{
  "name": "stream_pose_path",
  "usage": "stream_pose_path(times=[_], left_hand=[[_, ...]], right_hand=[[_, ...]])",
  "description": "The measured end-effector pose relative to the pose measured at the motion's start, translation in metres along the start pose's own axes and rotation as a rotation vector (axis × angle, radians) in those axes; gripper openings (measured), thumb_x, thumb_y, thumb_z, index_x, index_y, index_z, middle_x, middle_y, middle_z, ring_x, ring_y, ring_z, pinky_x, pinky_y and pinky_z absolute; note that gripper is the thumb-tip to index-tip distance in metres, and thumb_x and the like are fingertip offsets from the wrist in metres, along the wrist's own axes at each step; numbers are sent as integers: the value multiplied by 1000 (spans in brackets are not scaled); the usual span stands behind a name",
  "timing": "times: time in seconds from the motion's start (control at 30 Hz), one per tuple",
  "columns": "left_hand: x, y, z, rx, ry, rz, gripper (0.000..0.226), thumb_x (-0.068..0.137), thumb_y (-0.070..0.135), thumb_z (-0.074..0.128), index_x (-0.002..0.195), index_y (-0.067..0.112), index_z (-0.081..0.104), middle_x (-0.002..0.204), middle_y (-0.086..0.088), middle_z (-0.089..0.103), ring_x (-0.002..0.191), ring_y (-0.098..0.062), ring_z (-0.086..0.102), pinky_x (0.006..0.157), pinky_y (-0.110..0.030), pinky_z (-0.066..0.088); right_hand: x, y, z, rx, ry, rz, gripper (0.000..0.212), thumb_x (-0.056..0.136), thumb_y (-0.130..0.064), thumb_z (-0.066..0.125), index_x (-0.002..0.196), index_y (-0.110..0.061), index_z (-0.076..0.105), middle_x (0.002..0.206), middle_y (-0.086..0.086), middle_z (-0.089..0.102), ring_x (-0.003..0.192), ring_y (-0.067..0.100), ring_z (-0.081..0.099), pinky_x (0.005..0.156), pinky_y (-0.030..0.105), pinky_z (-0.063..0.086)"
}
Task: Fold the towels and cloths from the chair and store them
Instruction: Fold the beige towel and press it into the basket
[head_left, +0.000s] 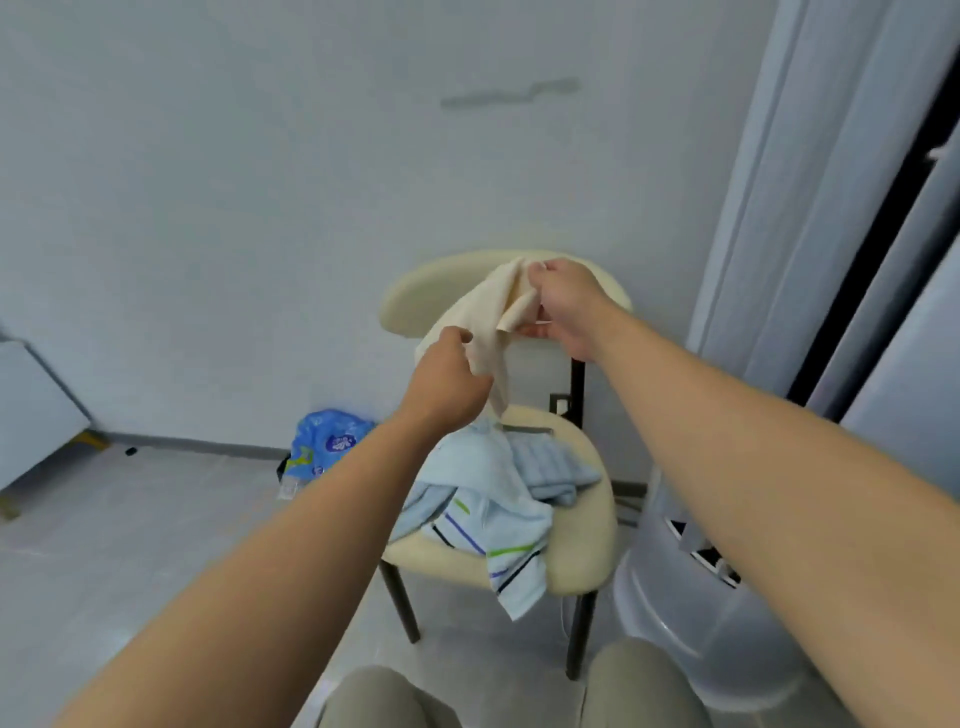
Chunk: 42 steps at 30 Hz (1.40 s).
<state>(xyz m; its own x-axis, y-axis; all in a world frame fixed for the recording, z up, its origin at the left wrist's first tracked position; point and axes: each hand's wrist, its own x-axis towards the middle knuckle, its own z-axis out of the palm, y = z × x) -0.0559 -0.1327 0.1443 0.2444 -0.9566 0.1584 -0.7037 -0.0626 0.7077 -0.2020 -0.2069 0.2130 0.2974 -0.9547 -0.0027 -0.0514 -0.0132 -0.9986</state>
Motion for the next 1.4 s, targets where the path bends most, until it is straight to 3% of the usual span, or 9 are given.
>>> stream_pose_path(times=[0.17,0.27,0.37,0.47,0.8,0.93,1.07,1.23,1.4], left_hand=[[20,50,-41,-175,141,79,88,69,55,63,144,25,28,122,-1,61,97,-25,68,82,-49,58],[26,77,-63,-184,174,109,79,76,62,62,138,21,36,113,1,65,90,-24,70,76,-44,59],[31,92,-82,-219,126,92,37,84,37,65,114,17,55,99,-4,69,78,-21,71,58,-32,55],[34,101,-101,-65,146,134,9,78,17,61,86,12,64,84,-7,68,77,-25,66,63,-37,53],[46,145,-156,-56,239,116,9,86,10,48,86,16,55,82,-2,50,76,-23,45,69,-34,40],[43,159,-161,-169,230,126,8,93,19,53,99,18,58,94,4,58,85,-14,56,69,-31,49],[39,166,-154,-242,128,178,25,89,27,67,112,23,59,105,3,65,90,-16,66,62,-28,51],[36,165,-144,-196,87,249,38,83,25,76,115,21,56,104,-2,68,90,-17,68,60,-27,48],[35,150,-141,108,77,201,37,71,15,81,103,20,64,91,2,64,82,-18,62,59,-29,52]], right_hand=[[-13,-79,2,14,-65,-183,24,108,-24,37,97,-13,55,105,15,62,91,29,64,83,53,60],[-20,-112,-2,7,-79,-232,21,108,-25,38,100,-15,54,113,12,61,98,29,64,81,51,60],[-24,-131,-11,44,-64,-208,19,108,-25,41,108,-14,56,119,14,62,104,32,65,82,53,59],[-28,-144,-25,51,-29,-190,22,107,-23,41,116,-10,56,120,14,62,107,32,64,79,50,60],[-24,-168,-66,-483,134,-269,13,92,-10,53,84,-17,45,86,8,47,78,26,49,63,37,53],[-31,-169,-67,-788,68,-147,35,85,-11,67,113,-19,47,103,7,51,81,23,51,68,34,43],[-36,-170,-52,-779,-111,-91,76,80,-22,82,143,-32,41,126,-4,48,117,19,49,93,35,37],[-30,-158,-37,-751,-205,-155,17,86,-17,70,102,-22,72,101,-4,74,98,15,68,93,43,48],[-21,-155,-31,-654,27,-288,25,83,2,42,89,0,66,86,11,58,81,27,55,71,38,51]])
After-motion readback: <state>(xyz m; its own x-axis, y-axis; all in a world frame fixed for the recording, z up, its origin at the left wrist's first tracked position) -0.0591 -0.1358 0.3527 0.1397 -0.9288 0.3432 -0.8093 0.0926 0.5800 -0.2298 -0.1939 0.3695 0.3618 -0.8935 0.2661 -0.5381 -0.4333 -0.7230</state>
